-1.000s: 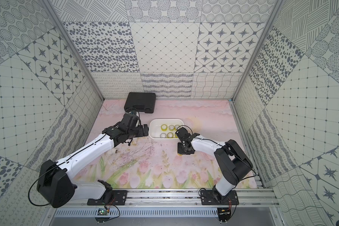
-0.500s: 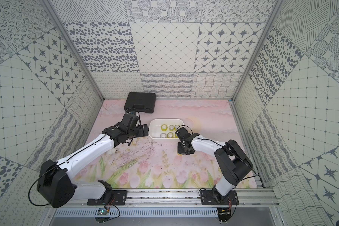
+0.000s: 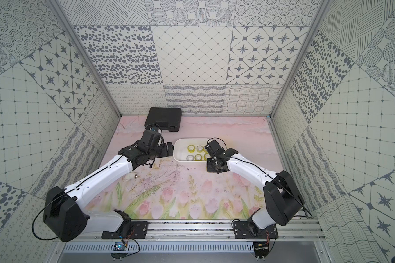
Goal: Put the transparent tape into the storage box
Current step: Pick up the tape at the center of the board, then place the tape in the storage box.
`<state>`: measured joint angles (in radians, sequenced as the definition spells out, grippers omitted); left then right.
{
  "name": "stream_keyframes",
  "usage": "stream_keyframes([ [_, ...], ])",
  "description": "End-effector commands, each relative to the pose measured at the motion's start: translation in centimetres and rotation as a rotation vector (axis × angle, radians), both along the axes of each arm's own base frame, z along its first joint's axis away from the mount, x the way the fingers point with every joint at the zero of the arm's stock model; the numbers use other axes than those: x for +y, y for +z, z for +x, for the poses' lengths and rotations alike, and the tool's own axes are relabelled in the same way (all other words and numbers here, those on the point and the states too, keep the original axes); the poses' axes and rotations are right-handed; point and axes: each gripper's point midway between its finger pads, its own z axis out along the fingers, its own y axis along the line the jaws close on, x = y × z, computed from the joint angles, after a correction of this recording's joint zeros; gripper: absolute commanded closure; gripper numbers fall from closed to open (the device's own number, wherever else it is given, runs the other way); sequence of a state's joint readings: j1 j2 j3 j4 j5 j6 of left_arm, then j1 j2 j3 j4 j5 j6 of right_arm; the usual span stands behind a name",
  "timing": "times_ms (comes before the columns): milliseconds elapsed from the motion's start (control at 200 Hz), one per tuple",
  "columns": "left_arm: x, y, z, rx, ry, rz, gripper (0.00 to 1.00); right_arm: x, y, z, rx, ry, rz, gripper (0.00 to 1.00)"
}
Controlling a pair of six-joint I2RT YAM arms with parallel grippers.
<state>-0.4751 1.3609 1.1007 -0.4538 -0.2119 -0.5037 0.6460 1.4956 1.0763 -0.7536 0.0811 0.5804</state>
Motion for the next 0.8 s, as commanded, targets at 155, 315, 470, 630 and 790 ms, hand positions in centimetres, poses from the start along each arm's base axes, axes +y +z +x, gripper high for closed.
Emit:
stream_keyframes([
  [155, -0.2, 3.2, 1.3, -0.087, -0.017, -0.003, 0.01, 2.9, 6.9, 3.7, -0.117, 0.111, 0.011, 1.00],
  [315, 0.3, 3.8, 1.4, -0.114, -0.024, 0.027, 0.01, 6.3, 7.1, 7.7, -0.140, 0.194, 0.002, 1.00],
  [470, 1.0, 4.4, 1.7, -0.132, -0.013, 0.052, 0.01, 10.1, 5.7, 11.3, -0.133, 0.267, 0.021, 1.00],
  [630, 1.9, 4.3, 1.7, -0.128, 0.024, 0.060, 0.01, 13.6, 3.9, 14.0, -0.116, 0.310, 0.069, 1.00],
  [790, 2.2, 3.7, 1.8, -0.122, 0.040, 0.050, 0.01, 15.9, 1.8, 15.3, -0.088, 0.347, 0.094, 1.00],
])
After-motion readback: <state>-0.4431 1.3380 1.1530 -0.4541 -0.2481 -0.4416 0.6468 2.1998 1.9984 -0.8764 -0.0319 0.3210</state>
